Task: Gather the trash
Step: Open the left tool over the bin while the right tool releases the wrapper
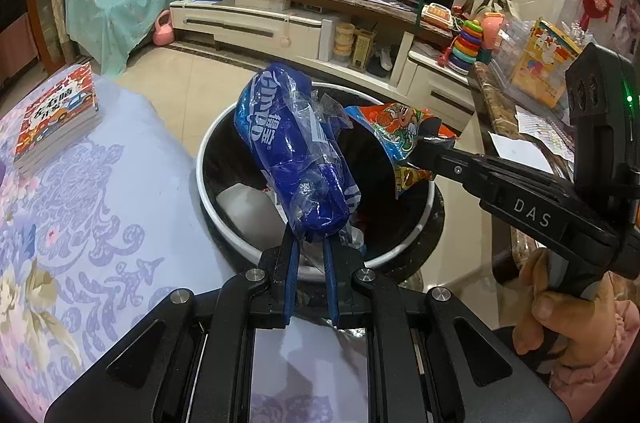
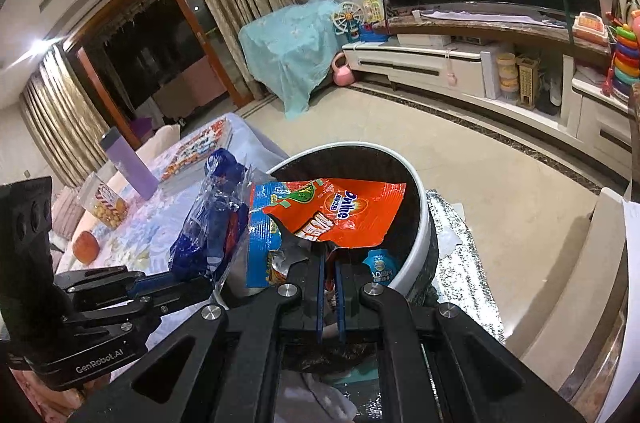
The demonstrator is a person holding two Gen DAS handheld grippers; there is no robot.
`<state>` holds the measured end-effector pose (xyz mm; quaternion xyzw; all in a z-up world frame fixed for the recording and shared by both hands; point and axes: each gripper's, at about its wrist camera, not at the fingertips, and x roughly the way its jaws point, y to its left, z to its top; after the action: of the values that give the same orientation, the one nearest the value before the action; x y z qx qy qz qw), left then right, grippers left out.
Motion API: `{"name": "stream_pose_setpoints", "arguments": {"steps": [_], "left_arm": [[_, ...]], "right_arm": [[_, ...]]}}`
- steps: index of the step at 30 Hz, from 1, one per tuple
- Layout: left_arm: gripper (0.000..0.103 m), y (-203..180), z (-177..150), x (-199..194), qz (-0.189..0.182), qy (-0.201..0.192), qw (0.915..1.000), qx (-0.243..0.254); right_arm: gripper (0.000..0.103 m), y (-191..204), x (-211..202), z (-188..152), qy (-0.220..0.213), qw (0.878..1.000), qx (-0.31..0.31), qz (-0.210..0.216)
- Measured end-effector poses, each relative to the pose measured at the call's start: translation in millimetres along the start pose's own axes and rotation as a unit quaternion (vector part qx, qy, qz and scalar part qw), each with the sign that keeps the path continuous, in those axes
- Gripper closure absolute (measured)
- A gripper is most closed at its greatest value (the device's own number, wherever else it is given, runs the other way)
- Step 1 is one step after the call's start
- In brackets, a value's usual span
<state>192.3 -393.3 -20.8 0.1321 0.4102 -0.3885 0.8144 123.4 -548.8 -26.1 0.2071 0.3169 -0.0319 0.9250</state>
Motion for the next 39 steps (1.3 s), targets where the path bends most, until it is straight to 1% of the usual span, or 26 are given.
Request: {"name": "stream_pose_setpoints", "arguments": {"steps": [15, 39], "left_arm": [[0.092, 4, 7, 14, 0.001, 0.018, 0.9998, -0.004], [0.092, 3, 16, 14, 0.012, 0.02, 0.9997, 0.01]], "right_arm": [[0.099, 0, 11, 11, 0.013, 1.0, -0.006, -0.008], [0.099, 4, 14, 18, 0.03, 0.999, -0.021, -0.017]]}}
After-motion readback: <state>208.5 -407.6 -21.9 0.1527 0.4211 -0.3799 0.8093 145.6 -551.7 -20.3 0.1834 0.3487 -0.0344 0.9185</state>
